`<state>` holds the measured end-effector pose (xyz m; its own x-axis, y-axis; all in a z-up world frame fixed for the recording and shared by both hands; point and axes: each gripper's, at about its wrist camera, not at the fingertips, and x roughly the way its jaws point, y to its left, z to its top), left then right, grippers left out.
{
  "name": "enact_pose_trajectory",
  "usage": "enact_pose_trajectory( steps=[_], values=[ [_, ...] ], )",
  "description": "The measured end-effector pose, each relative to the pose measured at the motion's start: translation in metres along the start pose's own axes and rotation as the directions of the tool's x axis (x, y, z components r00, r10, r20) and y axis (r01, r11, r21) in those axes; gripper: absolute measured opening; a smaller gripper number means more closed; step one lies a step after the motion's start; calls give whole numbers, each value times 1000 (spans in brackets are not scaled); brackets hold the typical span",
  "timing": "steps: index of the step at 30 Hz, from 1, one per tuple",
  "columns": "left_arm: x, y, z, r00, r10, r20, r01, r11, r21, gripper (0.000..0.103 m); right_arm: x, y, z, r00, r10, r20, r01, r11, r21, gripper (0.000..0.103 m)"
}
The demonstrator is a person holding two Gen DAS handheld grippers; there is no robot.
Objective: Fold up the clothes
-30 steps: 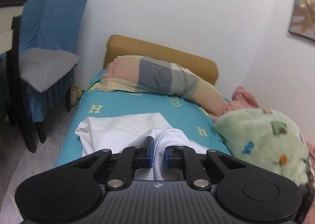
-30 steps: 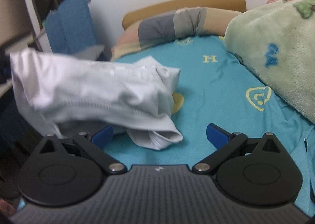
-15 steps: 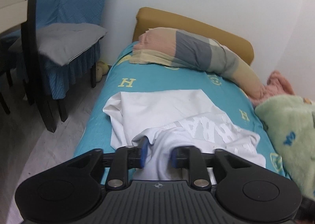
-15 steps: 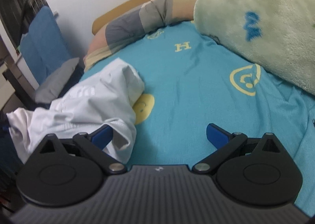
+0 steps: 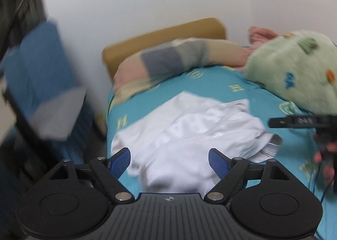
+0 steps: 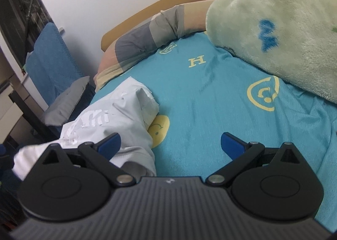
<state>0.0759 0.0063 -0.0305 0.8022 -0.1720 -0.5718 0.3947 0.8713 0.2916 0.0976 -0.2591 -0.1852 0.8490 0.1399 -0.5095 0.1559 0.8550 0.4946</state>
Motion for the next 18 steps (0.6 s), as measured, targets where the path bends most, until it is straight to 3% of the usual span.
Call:
enact_pose_trajectory(
  steps=[4, 7, 10, 14, 15, 16, 17, 18],
  values=[
    [1, -33, 3, 998, -50, 30, 47, 994, 103, 87, -3, -6, 3, 1000, 0, 1, 0, 999, 39, 103],
    [16, -72, -6, 995, -95, -9, 95, 965, 244, 88, -5, -9, 5, 1000, -1, 8, 1, 998, 59, 103],
    [40, -116, -25, 998, -59, -18, 61, 899, 434, 89, -8, -10, 7, 1000, -6, 16, 5, 998, 65, 103],
    [78, -144, -49, 997, 76, 13, -70, 811, 581, 86, -9, -11, 6, 1000, -18, 18, 17, 999, 46, 103],
    [82, -144, -51, 995, 99, 29, -96, 795, 599, 76, -9, -11, 5, 1000, -23, 18, 22, 999, 37, 103],
    [84, -142, -51, 993, 112, 44, -116, 786, 607, 56, -9, -11, 5, 999, -26, 19, 26, 999, 28, 103],
    [85, -141, -51, 990, 125, 59, -135, 777, 615, 43, -9, -10, 5, 999, -25, 22, 25, 1000, 13, 103],
    [85, -136, -46, 991, 119, 52, -127, 795, 594, 21, -9, -6, 4, 999, -15, 30, 15, 1000, -14, 103]
  ],
)
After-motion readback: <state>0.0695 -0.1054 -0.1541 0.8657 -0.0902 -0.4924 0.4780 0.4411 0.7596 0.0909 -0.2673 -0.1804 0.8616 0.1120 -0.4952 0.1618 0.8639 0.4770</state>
